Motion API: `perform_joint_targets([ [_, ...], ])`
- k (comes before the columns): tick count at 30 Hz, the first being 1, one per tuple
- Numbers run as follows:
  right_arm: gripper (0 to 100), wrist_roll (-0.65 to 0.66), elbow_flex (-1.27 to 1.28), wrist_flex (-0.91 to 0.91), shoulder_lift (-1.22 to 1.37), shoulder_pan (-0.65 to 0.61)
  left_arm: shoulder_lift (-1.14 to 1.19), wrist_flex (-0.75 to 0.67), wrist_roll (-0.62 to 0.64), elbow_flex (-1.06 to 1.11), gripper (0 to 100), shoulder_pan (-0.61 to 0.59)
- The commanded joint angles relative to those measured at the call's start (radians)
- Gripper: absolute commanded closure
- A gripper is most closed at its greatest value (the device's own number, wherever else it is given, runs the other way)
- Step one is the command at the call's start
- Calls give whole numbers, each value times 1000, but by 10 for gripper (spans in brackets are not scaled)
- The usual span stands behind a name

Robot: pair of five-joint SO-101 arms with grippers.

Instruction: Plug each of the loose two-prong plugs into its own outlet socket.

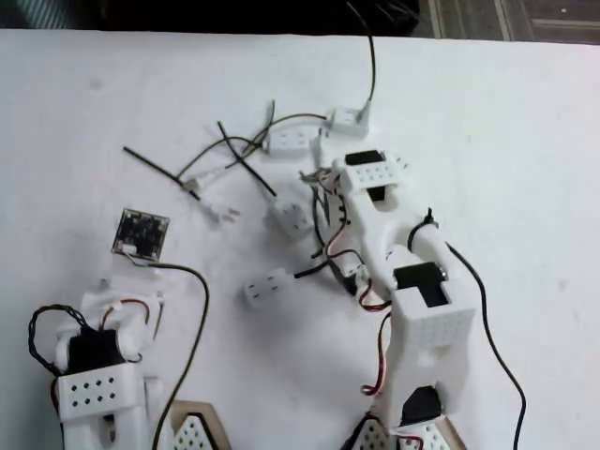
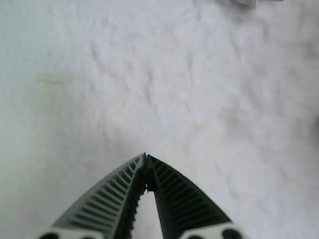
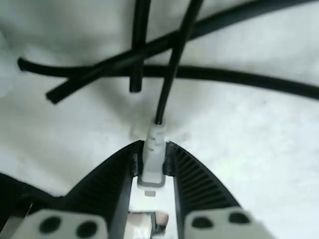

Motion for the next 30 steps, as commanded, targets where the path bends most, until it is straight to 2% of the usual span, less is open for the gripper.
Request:
perform_joint_targets([
  [1,982,-3,-23,74,-88,-31,-13,-3,-11,0,976,-2],
  [9,982,-40,106,7,-444,-68,-13,-3,-11,0,976,-2],
  [20,982,-264,624,-489,-940,-232,-13,-3,-11,-6,976,-12],
  [25,982,-379,813,-684,-1104,-315,-13,-32,-3,-21,976,-114],
  [30,982,-450,967,-886,-1199,-395,-13,-52,0,-26,976,-166],
])
